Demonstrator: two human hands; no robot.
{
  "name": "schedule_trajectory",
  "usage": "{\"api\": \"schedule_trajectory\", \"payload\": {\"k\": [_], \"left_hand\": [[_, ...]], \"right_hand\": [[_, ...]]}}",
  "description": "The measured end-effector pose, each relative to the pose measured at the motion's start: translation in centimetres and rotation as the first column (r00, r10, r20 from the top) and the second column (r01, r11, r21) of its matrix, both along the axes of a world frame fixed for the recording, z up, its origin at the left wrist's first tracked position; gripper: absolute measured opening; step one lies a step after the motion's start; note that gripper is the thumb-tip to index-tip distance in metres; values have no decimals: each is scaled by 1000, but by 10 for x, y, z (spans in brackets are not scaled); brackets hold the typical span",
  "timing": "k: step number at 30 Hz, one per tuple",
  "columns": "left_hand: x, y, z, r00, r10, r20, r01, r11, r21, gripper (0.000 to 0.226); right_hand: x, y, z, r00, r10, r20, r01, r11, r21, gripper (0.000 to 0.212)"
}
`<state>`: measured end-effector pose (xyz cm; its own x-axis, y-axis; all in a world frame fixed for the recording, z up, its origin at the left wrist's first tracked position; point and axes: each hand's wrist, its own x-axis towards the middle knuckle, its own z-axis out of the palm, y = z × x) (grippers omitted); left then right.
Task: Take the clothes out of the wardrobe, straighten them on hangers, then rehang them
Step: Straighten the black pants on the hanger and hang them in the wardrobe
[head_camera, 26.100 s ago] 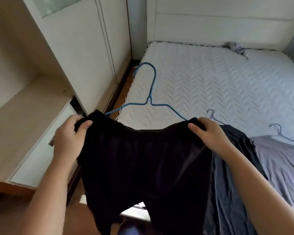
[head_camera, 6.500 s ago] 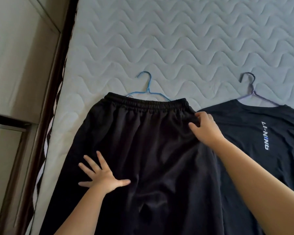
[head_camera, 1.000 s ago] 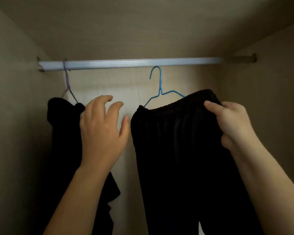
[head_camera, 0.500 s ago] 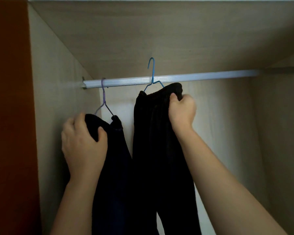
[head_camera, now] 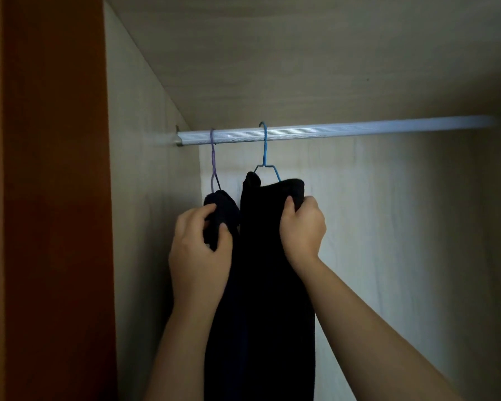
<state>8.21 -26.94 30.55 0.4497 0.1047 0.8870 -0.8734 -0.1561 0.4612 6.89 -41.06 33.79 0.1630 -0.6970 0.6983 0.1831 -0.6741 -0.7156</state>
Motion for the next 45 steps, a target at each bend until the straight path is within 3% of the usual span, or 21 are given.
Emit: {"api": "schedule_trajectory", "payload": {"k": [5, 12, 18, 32, 33, 35, 38, 40, 41, 43, 45], "left_hand": [[1, -3, -3, 998, -34, 55, 32, 999, 34, 31], [-2, -4, -12, 998, -54, 18, 53, 998, 32, 40], [-8, -3, -41, 999, -22, 32, 20, 998, 58, 46], [-50, 9, -191, 956, -109, -272, 175, 957, 231, 48], [-52, 10, -201, 943, -102, -316, 181, 956, 232, 46], [-55, 11, -218, 907, -72, -415, 178, 958, 223, 38], [-59, 10, -236, 859, -31, -511, 168, 960, 224, 30], [-61, 9, -243, 837, -33, -546, 188, 955, 230, 26], [-62, 9, -245, 831, -27, -555, 189, 953, 237, 25], [-63, 10, -246, 827, -7, -562, 176, 953, 247, 22], [-64, 11, -247, 820, 12, -572, 158, 956, 248, 23]], "right_hand": [[8, 0, -14, 997, 74, -30, -73, 997, 24, 22], [-3, 5, -32, 938, 287, -196, -297, 954, -23, 10], [-24, 0, -70, 923, 293, -248, -312, 949, -40, 5], [-91, -2, -217, 853, 361, -377, -361, 930, 74, 60], [-91, -3, -227, 836, 367, -407, -354, 929, 109, 53], [-91, -9, -253, 781, 369, -504, -328, 929, 172, 15], [-89, -18, -302, 608, 377, -699, -292, 925, 245, 33], [-87, -26, -322, 461, 503, -731, -268, 864, 426, 26], [-85, -32, -324, 438, 567, -698, -258, 823, 507, 20], [-81, -43, -307, 539, 579, -611, -287, 809, 514, 19], [-79, -49, -271, 737, 520, -432, -333, 835, 438, 33]]}}
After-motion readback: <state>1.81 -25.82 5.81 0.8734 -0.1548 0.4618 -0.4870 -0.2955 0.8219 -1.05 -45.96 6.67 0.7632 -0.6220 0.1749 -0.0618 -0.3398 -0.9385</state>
